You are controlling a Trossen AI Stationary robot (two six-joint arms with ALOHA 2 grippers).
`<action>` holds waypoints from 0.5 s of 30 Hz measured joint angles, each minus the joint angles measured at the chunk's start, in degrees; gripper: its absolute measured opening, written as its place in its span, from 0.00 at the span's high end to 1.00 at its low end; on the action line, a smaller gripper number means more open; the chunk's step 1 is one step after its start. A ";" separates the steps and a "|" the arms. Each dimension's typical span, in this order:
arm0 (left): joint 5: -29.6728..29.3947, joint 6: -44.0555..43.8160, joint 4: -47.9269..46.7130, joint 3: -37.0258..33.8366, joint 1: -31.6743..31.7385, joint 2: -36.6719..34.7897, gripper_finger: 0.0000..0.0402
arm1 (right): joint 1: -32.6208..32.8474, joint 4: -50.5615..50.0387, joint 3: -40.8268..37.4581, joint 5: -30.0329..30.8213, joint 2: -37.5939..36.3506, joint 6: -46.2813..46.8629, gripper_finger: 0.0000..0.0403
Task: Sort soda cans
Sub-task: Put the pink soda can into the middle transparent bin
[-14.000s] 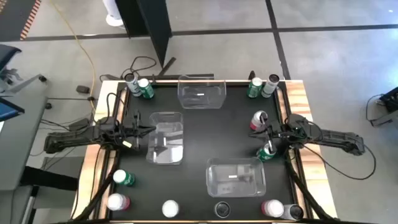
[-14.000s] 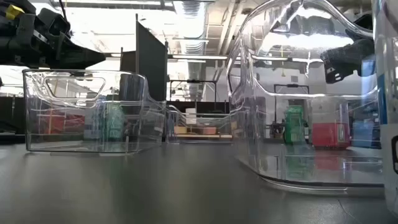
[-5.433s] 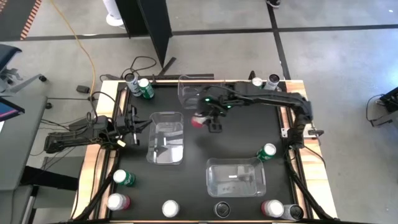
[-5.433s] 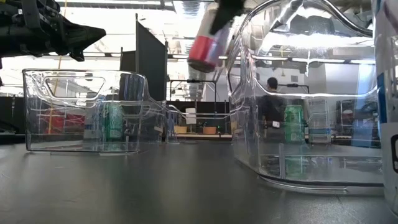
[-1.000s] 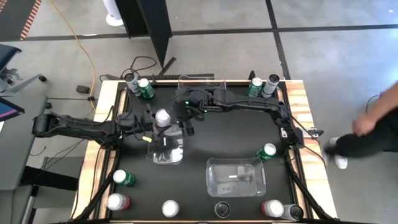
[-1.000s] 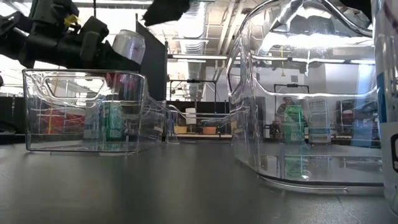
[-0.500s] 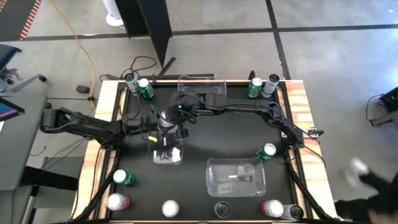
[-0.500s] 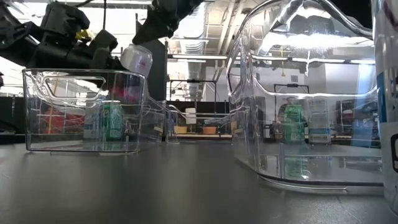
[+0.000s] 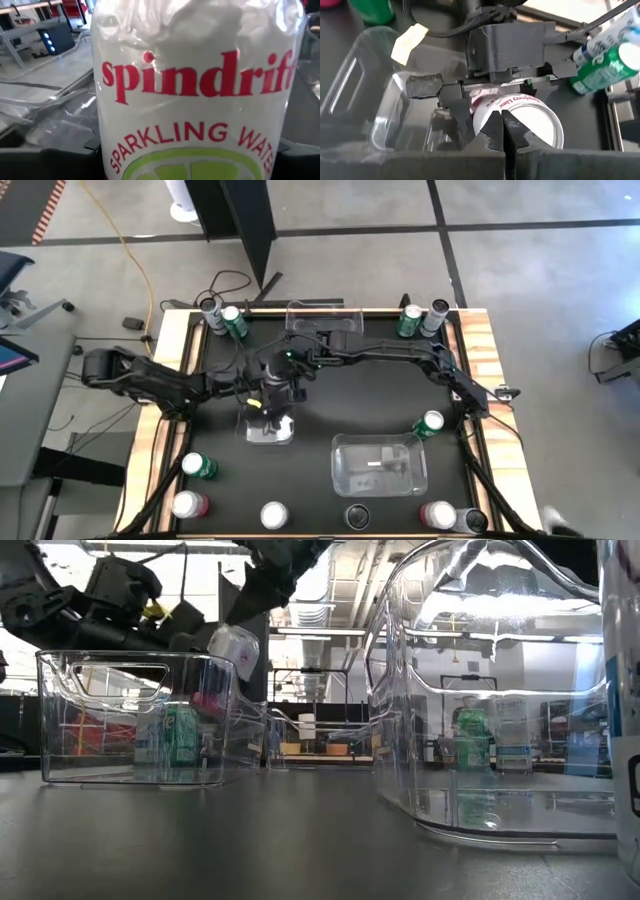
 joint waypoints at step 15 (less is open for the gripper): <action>0.48 -0.33 0.14 4.51 0.00 7.26 0.31 | -0.81 -3.59 0.00 0.52 1.71 3.21 1.00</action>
